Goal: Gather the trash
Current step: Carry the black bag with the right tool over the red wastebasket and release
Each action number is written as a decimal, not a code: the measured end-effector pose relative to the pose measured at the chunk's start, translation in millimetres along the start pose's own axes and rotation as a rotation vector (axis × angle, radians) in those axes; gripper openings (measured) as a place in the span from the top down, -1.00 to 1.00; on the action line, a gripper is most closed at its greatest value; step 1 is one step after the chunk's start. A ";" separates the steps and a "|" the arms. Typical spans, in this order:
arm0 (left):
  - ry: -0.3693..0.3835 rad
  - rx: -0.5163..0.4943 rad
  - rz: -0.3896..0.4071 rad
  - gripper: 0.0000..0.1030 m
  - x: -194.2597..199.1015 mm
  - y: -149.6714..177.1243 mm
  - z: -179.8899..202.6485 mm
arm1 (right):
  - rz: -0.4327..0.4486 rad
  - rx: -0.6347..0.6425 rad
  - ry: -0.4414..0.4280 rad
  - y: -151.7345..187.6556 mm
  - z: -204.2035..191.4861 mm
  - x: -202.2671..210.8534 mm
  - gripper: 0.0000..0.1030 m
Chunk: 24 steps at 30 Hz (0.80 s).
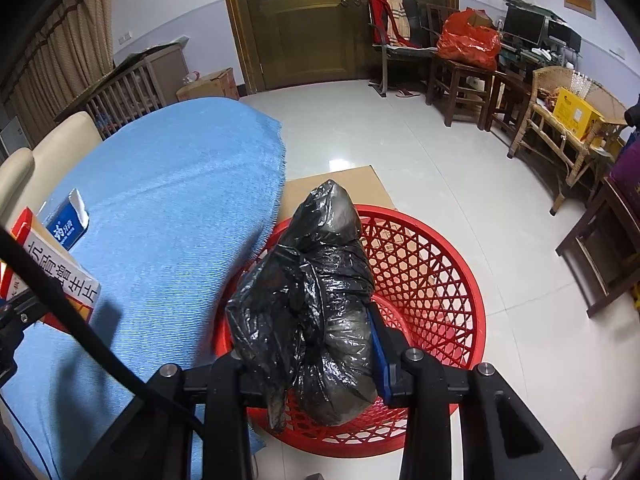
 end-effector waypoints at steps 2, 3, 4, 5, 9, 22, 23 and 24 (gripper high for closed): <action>0.000 -0.006 0.001 0.10 -0.4 -1.1 3.6 | -0.006 -0.004 0.003 0.9 2.4 -3.2 0.24; 0.001 -0.009 0.002 0.10 -0.4 -1.5 5.1 | -0.009 -0.007 0.004 1.1 3.2 -4.3 0.24; 0.002 -0.011 0.002 0.10 -1.0 -1.8 5.4 | -0.011 -0.008 0.005 1.9 4.9 -6.9 0.24; 0.003 -0.014 0.002 0.10 -1.3 -2.2 6.7 | -0.014 -0.010 0.006 2.3 5.9 -8.3 0.24; 0.005 -0.020 -0.004 0.10 -3.1 -2.1 8.9 | -0.023 -0.015 0.009 3.3 8.7 -13.4 0.24; 0.020 -0.048 -0.012 0.10 -7.4 -9.6 23.6 | -0.062 -0.042 0.020 4.5 21.8 -31.6 0.21; 0.021 -0.051 -0.012 0.10 -8.5 -10.0 25.8 | -0.063 -0.043 0.021 4.9 22.7 -32.3 0.21; 0.022 -0.053 -0.012 0.10 -9.0 -10.5 26.7 | -0.065 -0.045 0.022 5.1 23.8 -33.2 0.21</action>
Point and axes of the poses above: each gripper's, at about its wrist camera, not at the fingertips, and x roughly against the way its jaws point, z to its right, y to its underside, the point moved 2 cm from there along -x, roughly the way its jaws point, and after that the axes turned 2 degrees about x, right-handed, at the moved point
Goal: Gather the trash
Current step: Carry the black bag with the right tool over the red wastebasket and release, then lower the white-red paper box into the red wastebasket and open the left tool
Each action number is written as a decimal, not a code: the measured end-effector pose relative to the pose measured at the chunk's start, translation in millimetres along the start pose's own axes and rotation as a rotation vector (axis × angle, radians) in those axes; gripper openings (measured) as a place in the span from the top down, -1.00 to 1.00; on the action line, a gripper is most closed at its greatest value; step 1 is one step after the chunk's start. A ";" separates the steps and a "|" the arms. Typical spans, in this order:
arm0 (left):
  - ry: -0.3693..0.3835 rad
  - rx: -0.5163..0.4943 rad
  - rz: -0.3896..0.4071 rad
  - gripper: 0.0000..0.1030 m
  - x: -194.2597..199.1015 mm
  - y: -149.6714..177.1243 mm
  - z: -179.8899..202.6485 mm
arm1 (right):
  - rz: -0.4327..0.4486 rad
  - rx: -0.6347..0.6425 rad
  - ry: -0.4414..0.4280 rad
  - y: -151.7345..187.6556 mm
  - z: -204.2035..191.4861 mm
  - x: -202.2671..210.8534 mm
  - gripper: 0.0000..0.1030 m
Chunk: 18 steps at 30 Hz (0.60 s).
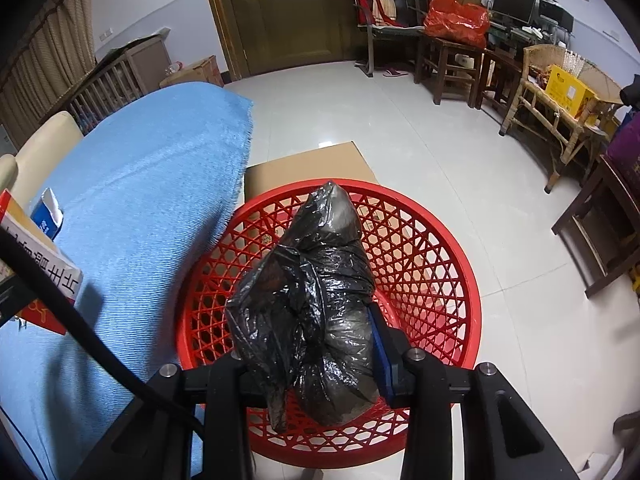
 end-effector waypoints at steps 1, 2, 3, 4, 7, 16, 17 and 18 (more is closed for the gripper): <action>0.001 -0.002 0.000 0.10 -0.1 0.1 -0.3 | -0.001 -0.002 0.000 -0.1 0.6 -0.8 0.21; 0.003 -0.005 0.000 0.10 -0.5 -0.6 0.2 | -0.003 -0.003 0.001 -0.4 1.4 -1.9 0.21; 0.003 -0.008 0.000 0.10 -1.0 -1.3 1.3 | -0.005 -0.005 0.002 -0.5 2.2 -2.9 0.21; 0.005 -0.010 -0.001 0.10 -1.5 -2.0 2.3 | -0.006 -0.005 0.003 -0.3 2.8 -3.7 0.21; 0.009 -0.014 -0.002 0.10 -2.4 -3.1 3.5 | -0.012 -0.009 0.004 -0.9 4.2 -7.2 0.21; 0.024 -0.035 -0.005 0.10 -7.4 -8.9 14.2 | -0.035 -0.034 0.015 -1.7 10.6 -18.7 -0.30; 0.026 -0.038 -0.005 0.10 -8.1 -9.7 15.5 | -0.030 -0.039 0.014 -2.2 11.2 -18.2 -0.33; 0.028 -0.043 -0.007 0.10 -9.2 -10.8 17.8 | -0.027 -0.042 0.010 -2.6 12.8 -17.1 -0.33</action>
Point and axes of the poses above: each gripper's, at about its wrist camera, not at the fingertips, and x roughly against the way its jaws point, z to its right, y to its underside, the point moved 2 cm from there along -x, roughly the way its jaws point, and after that the axes turned 2 degrees about x, right-handed, at the moved point
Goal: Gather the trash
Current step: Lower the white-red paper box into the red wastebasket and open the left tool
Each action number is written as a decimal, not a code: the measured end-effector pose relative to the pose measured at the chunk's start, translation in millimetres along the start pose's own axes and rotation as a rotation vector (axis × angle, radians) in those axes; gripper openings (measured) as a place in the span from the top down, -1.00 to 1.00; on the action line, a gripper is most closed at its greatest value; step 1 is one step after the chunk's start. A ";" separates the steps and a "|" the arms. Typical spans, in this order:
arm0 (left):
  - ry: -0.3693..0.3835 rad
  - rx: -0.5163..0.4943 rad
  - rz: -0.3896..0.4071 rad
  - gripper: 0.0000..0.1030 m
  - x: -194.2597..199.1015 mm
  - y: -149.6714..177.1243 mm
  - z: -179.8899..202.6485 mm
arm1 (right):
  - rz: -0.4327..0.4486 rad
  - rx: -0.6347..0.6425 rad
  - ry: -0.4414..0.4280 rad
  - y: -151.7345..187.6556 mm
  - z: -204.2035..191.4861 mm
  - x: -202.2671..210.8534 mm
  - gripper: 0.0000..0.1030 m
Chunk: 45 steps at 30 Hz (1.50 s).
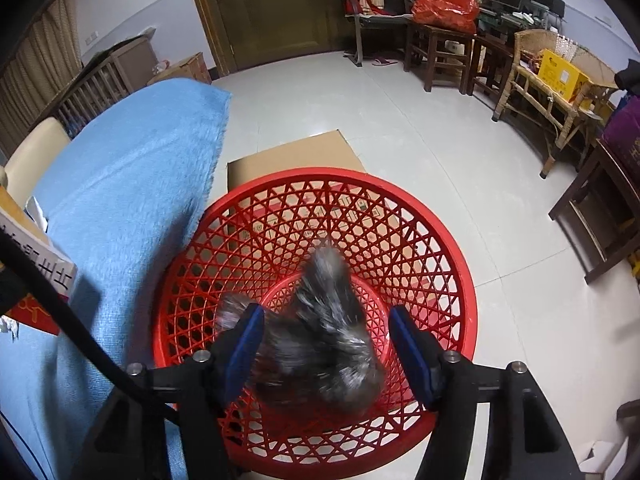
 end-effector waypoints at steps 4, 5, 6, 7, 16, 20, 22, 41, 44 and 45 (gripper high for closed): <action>0.010 -0.027 -0.004 0.10 -5.3 -5.4 12.5 | 0.044 -0.030 0.010 -0.6 12.4 13.1 -0.33; 0.011 -0.034 -0.005 0.10 -6.5 -6.5 15.2 | 0.055 -0.045 0.014 -0.4 17.6 17.2 -0.33; 0.011 -0.044 -0.007 0.10 -8.2 -8.1 19.8 | 0.065 -0.062 0.016 -0.6 24.0 21.4 -0.33; 0.013 -0.051 -0.009 0.10 -9.5 -9.3 23.1 | 0.075 -0.080 0.020 -0.2 30.5 25.7 -0.33; 0.052 -0.131 -0.040 0.10 -22.7 -18.4 68.8 | 0.129 -0.169 0.049 7.9 74.7 55.6 -0.33; 0.067 -0.167 -0.047 0.10 -27.0 -20.1 88.8 | 0.141 -0.202 0.057 11.1 88.4 64.2 -0.33; 0.070 -0.175 -0.052 0.10 -29.6 -20.4 94.2 | 0.149 -0.216 0.061 11.9 94.6 68.0 -0.33; -0.018 -0.218 -0.048 -0.24 -35.0 -22.9 101.7 | 0.151 -0.237 0.065 15.1 101.2 68.4 -0.33; -0.024 -0.212 -0.038 -0.24 -30.8 -23.7 96.8 | 0.149 -0.229 0.063 15.2 96.3 68.9 -0.33; -0.026 -0.209 -0.035 -0.24 -29.1 -23.6 94.7 | 0.149 -0.225 0.063 14.7 94.5 69.2 -0.33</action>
Point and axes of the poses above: each gripper's, at about its wrist camera, not at the fingertips, and x roughly against the way its jaws point, z to its right, y to its underside, the point moved 2 cm from there along -x, roughly the way its jaws point, and after that the axes turned 2 degrees about x, right-handed, at the moved point
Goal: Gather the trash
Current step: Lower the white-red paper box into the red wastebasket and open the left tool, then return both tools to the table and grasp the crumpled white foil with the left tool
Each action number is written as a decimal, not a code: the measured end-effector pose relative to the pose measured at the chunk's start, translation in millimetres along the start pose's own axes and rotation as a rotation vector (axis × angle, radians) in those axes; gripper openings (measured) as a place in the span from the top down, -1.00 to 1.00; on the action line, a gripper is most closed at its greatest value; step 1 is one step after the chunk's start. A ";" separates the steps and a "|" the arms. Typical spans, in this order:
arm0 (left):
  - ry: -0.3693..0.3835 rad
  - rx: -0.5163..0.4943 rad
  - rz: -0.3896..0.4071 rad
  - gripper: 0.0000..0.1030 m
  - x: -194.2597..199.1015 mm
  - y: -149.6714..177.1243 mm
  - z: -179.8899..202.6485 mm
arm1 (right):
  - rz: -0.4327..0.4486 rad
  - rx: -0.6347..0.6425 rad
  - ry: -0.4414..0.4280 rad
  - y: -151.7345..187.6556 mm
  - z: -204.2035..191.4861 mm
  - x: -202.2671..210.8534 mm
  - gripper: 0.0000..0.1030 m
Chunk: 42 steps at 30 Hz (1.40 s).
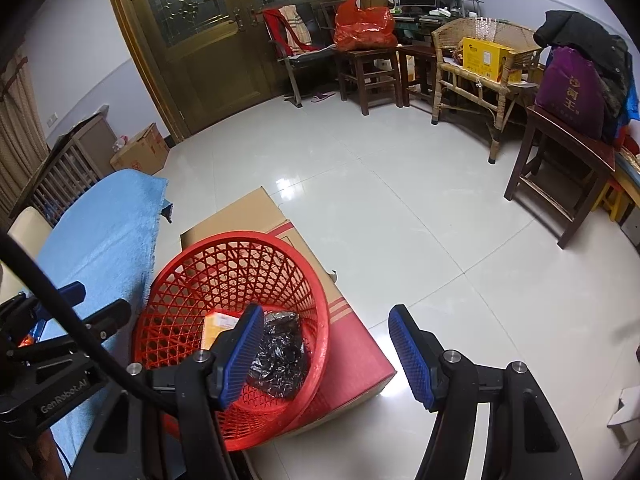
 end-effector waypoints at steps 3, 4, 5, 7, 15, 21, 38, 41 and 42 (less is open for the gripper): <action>-0.008 0.013 0.007 -0.24 4.5 1.7 -6.2 | -0.003 0.012 -0.005 1.3 -7.9 1.0 -0.33; -0.009 0.021 0.011 -0.24 6.8 2.8 -9.4 | -0.003 0.017 -0.007 1.6 -10.8 1.7 -0.33; -0.010 0.024 0.012 -0.24 8.1 3.3 -11.4 | -0.003 0.021 -0.008 1.9 -13.6 2.5 -0.33; -0.015 0.036 0.019 -0.24 12.6 5.5 -17.7 | -0.003 0.033 -0.013 2.4 -21.2 4.7 -0.33; -0.024 0.099 0.032 -0.25 26.4 18.9 -49.8 | 0.004 0.098 -0.033 3.6 -57.0 15.6 -0.33; -0.049 0.189 0.035 -0.25 33.8 43.0 -93.3 | 0.014 0.171 -0.045 5.6 -96.7 27.4 -0.33; -0.146 0.459 0.015 -0.25 49.0 128.1 -216.7 | 0.041 0.341 -0.087 26.7 -196.5 51.5 -0.37; -0.147 0.477 0.017 -0.25 50.9 137.9 -224.8 | 0.044 0.359 -0.086 30.5 -204.7 54.7 -0.37; -0.146 0.481 0.016 -0.25 51.1 139.1 -227.1 | 0.045 0.363 -0.084 31.4 -206.7 55.2 -0.37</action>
Point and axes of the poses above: each gripper's, at about its wrist camera, not at the fingertips, and x roughly against the way its jaws point, z to its right, y to its underside, the point moved 2 cm from there along -x, roughly the way its jaws point, and after that the axes turned 2 degrees about x, right-handed, at the moved point
